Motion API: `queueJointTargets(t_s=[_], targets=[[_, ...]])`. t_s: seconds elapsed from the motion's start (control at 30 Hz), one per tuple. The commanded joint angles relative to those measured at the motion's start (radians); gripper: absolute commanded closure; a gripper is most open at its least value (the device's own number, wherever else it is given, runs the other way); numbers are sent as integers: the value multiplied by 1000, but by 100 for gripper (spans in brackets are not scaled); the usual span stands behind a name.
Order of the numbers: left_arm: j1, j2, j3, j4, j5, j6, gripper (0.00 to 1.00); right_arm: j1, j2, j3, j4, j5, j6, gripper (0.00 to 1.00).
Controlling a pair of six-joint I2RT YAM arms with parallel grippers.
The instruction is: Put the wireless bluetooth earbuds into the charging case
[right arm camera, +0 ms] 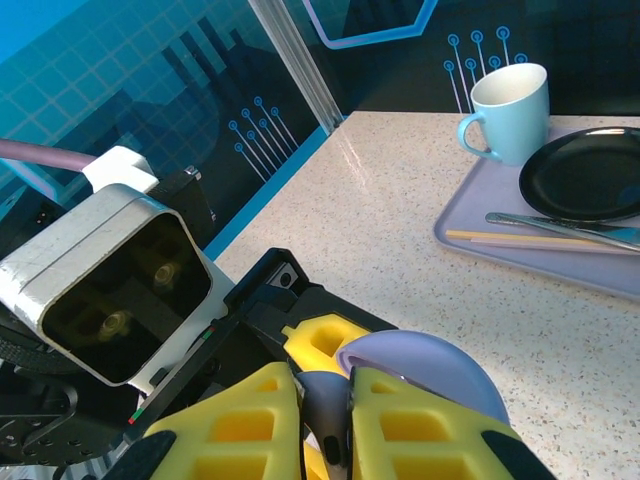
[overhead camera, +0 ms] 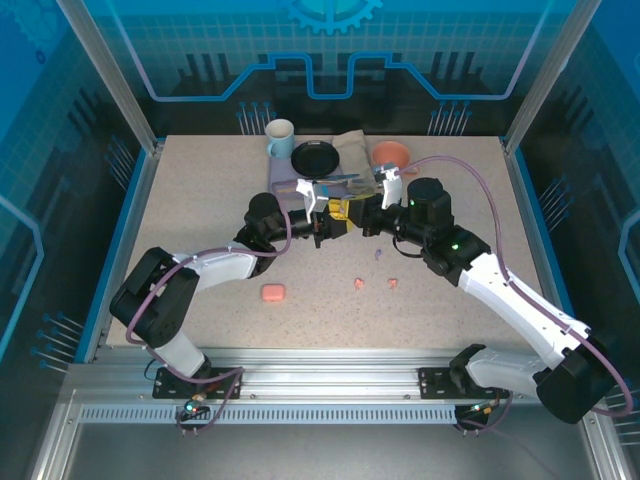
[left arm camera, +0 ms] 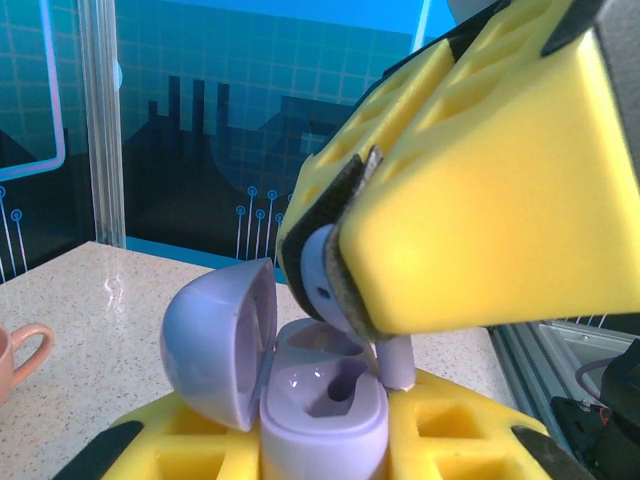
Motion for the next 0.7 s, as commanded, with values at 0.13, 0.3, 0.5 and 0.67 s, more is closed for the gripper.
queueJointTargets(t_s=[0.13,0.3,0.5,0.67], targets=[[-8,-2,25,11,36,-6,100,-2,-26,9,29,41,-16,86],[-7,-1,25,6,39,-11,100,-2,-26,16,32,43,-13,87],[-8,-1,32,4,39,-17,100,-3,-15,8,42,40,-13,87],[-8,-4,35,13,37,-30,100,-3,-18,-5,43,36,-17,87]])
